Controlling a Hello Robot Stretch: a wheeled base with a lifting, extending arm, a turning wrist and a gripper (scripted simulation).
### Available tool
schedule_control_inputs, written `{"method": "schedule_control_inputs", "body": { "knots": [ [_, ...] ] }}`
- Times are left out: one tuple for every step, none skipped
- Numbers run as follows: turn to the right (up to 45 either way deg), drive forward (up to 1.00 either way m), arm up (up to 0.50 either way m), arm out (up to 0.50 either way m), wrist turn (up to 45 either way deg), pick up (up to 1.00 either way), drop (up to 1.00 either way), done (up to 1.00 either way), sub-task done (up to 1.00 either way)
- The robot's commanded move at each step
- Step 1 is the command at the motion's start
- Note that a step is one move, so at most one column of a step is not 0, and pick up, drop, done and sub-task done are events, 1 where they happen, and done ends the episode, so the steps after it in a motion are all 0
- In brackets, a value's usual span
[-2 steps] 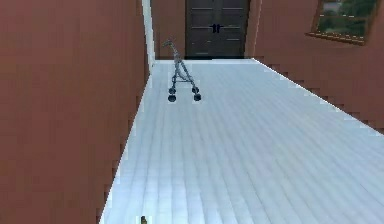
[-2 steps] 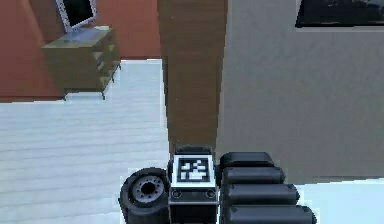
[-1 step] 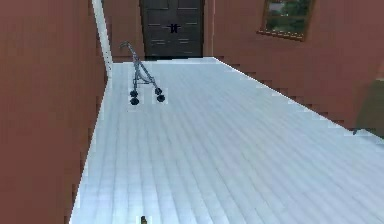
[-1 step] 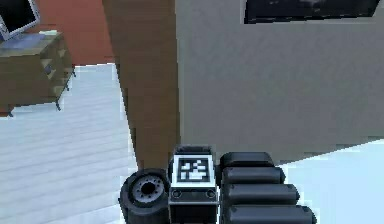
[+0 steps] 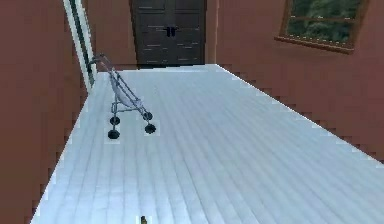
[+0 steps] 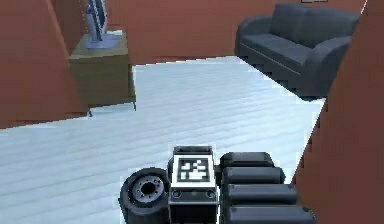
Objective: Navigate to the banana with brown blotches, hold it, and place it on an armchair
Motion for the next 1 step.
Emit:
{"method": "schedule_control_inputs", "body": {
  "knots": [
    [3.0, 0.00, 0.00, 0.00, 0.0, 0.00, 0.00, 0.00, 0.00]
  ]
}}
